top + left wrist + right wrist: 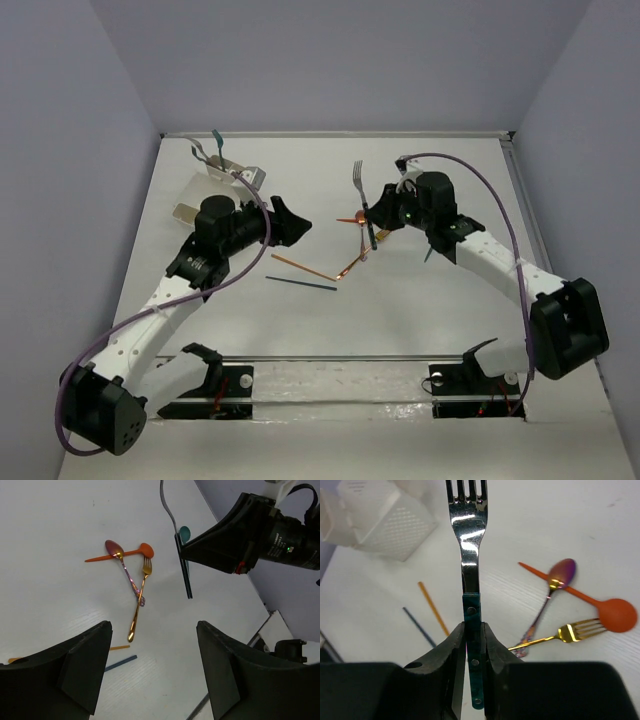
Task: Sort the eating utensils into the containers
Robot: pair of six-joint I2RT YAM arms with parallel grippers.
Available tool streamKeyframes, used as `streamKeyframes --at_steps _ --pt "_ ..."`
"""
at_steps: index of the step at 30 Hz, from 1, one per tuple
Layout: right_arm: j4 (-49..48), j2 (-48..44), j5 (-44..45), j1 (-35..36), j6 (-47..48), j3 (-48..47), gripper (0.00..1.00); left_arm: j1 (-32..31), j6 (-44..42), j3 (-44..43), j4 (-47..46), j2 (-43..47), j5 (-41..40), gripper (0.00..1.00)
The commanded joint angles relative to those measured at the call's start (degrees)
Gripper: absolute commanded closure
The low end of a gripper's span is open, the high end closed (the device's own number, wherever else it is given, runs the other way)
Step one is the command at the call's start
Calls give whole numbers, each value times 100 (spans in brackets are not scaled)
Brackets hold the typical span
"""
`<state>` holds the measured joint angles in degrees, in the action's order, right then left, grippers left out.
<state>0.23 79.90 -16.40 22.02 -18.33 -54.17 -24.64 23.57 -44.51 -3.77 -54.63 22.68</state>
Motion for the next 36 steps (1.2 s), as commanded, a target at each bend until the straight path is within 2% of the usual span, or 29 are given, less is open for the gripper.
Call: streamKeyframes --at_steps 1,7,16,26,30,36 --pt "-884 -422 -477 408 -399 38 99 -93 789 -391 -625 -232 343 32" --pt "-1060 -581 -706 742 -593 -102 99 -400 860 -1041 -362 -583 -105 30" --pt "-1323 -598 -785 1023 -778 -129 99 -532 710 -1657 148 -917 -492 30" --pt "-1376 -537 -803 1138 -795 -155 99 -744 763 -1604 -203 -1313 -404 30" --pt "-1403 -519 -794 1190 -795 -164 99 -945 728 -1640 -211 -1497 -632 31" --pt "-1447 -405 -759 1296 -822 -190 99 -1279 728 -1675 -405 -1805 -1089 39"
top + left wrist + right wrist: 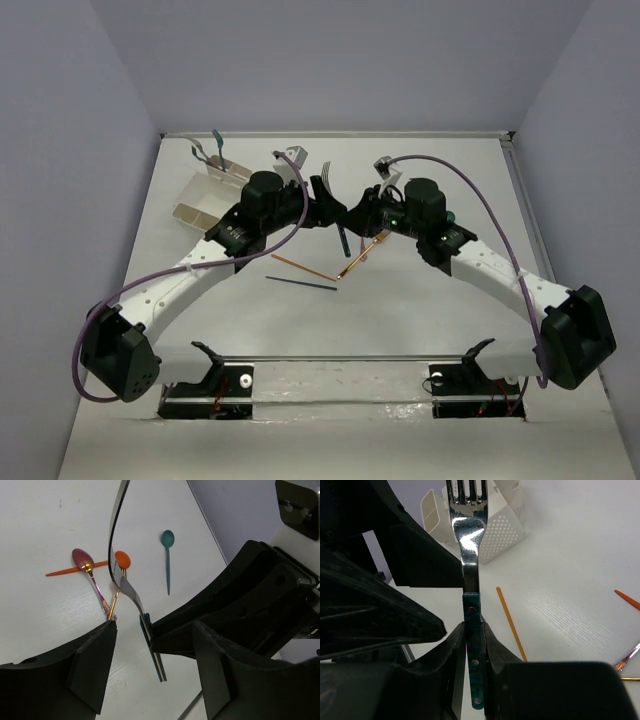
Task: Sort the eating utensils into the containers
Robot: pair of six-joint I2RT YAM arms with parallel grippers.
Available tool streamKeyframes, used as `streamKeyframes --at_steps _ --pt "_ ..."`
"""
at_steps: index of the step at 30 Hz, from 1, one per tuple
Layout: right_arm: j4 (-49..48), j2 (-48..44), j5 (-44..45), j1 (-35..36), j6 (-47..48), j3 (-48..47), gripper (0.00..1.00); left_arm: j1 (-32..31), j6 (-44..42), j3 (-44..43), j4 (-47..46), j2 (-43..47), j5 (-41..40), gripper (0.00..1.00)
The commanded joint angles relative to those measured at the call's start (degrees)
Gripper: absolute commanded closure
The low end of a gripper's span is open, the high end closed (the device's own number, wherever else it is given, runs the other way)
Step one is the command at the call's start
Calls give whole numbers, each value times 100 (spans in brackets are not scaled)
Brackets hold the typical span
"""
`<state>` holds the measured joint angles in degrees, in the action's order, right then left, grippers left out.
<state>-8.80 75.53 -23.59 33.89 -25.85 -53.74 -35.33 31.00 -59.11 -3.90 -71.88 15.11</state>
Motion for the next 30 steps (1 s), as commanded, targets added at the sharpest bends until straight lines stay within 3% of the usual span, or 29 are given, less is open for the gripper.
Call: streamKeyframes --at_steps 1,10,15,16,17,21,25,29,30 --pt "-544 41 -40 109 -70 -234 99 -211 -15 -223 -401 -116 -464 42" --pt "-518 41 118 215 1 -181 99 -378 -51 -136 -506 -257 -957 73" --pt "-527 32 189 215 10 -164 99 -431 -68 -109 -498 -301 -1045 80" --pt "-535 24 171 215 9 -155 99 -431 -94 -101 -506 -292 -1115 92" --pt "-535 15 180 215 18 -155 99 -431 -112 -101 -498 -274 -1159 98" --pt "-518 -29 215 215 10 -120 98 -431 -173 -144 -419 -222 -1397 100" --pt "-492 -126 233 215 1 -67 82 -431 -279 -250 -322 -204 -1720 100" --pt "-448 -310 268 215 18 30 48 -431 -323 -390 -304 -195 -2029 100" --pt "-299 -354 294 215 123 38 45 -378 -340 -434 -313 -204 -2073 100"
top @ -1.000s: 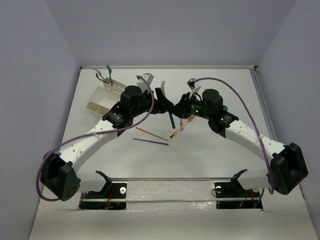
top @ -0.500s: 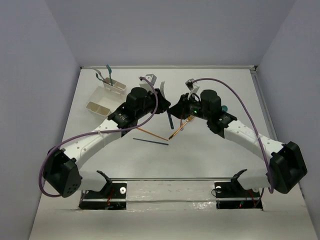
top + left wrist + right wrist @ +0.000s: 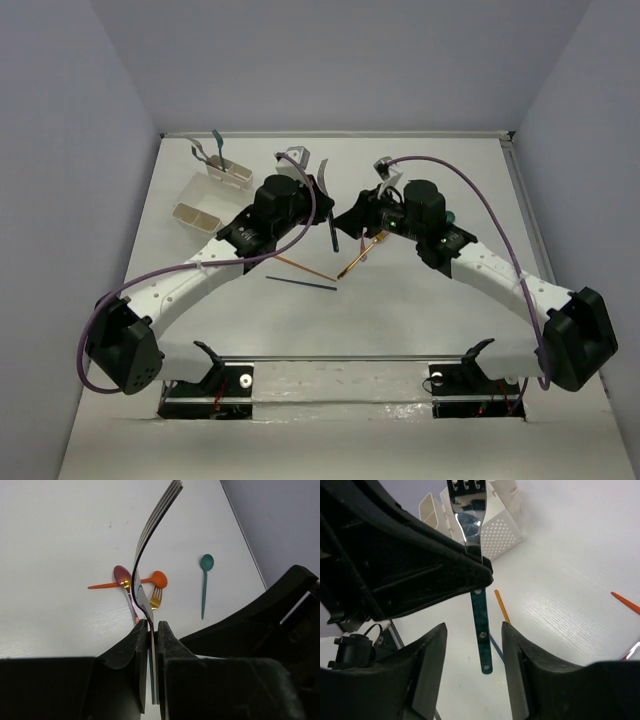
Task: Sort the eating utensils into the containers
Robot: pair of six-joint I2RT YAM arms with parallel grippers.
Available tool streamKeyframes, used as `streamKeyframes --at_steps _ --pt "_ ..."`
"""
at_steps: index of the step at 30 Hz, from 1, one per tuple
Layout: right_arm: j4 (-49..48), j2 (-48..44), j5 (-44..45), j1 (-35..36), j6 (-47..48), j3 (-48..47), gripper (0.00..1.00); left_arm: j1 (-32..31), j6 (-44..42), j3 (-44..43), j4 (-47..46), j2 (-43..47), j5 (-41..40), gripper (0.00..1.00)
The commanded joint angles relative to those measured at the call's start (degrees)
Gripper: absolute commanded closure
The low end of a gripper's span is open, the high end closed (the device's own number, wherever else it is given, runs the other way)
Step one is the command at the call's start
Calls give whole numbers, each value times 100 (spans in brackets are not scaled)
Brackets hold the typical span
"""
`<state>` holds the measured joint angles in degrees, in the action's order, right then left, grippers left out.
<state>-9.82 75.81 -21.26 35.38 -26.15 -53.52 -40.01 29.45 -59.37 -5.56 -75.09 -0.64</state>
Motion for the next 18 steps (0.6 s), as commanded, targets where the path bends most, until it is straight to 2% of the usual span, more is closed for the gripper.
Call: streamKeyframes --at_steps 1,5,8,9,12,18 --pt "-91 -435 104 66 233 8 42 90 -203 -452 -147 91 -550 100" --pt "191 -926 262 66 435 174 33 519 -282 -750 -129 -128 -578 100" --pt "201 -1278 149 66 427 429 33 1545 6 -970 -339 -313 116 100" --pt "200 -1358 131 66 418 499 33 1705 34 -1032 -401 -339 283 100" --pt "183 -1551 209 66 383 807 33 2162 -280 -1504 -262 -524 118 100" --pt "-19 -1745 543 66 357 1361 34 2602 -1686 -2070 -514 -972 -1998 100"
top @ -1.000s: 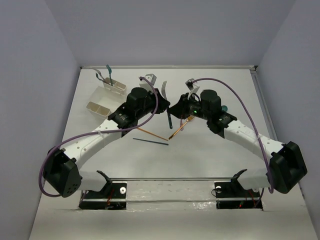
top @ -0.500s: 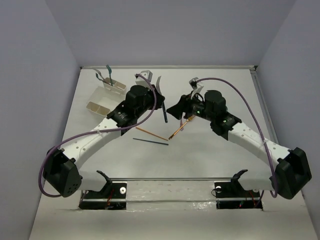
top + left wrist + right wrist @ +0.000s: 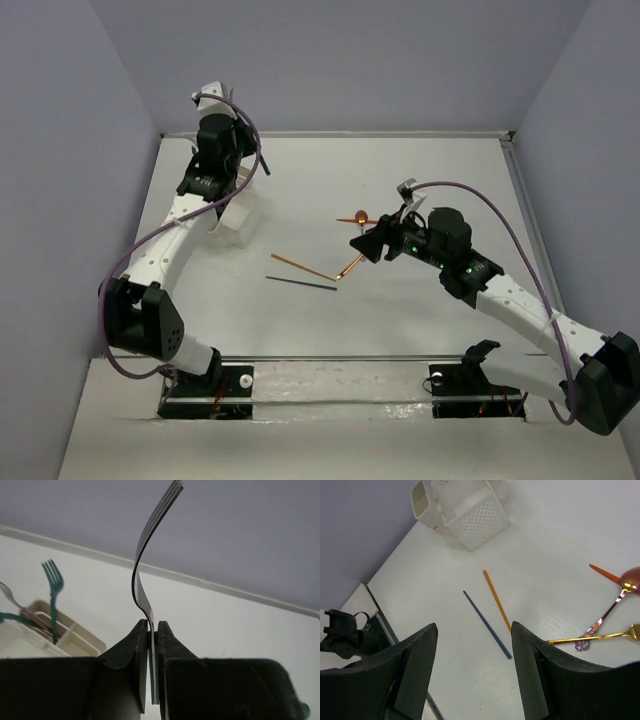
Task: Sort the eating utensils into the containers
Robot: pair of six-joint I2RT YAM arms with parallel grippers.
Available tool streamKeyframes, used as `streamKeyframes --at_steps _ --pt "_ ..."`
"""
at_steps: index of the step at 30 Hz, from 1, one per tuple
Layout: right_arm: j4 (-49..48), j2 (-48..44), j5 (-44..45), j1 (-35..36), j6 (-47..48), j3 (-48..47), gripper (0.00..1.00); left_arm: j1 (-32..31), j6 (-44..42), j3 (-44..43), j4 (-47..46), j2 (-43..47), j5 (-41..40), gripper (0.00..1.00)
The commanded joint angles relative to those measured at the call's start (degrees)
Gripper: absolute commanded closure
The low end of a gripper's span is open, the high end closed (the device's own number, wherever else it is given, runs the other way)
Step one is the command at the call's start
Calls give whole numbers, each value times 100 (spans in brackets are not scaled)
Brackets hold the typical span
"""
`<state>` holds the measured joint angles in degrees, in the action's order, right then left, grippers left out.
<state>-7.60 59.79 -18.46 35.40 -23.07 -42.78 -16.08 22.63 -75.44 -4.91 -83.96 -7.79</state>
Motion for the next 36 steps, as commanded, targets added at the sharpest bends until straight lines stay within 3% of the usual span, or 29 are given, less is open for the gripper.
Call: streamKeyframes --at_steps 1,10,16,29,36 --pt "-277 -143 272 64 40 340 34 210 -1059 -428 -695 -163 -1356 100" --pt "-585 -143 158 64 -154 719 34 877 -1630 -744 -1204 -1034 -1787 100" --pt "-699 -11 106 64 -207 789 34 931 -2017 -402 -1943 -1157 -2024 100" --pt "-858 287 62 64 -207 807 34 992 -1806 -498 -2225 -1447 -1673 100" --pt "-945 410 -17 64 -277 816 35 992 -1841 -42 -2770 -1482 -1559 100"
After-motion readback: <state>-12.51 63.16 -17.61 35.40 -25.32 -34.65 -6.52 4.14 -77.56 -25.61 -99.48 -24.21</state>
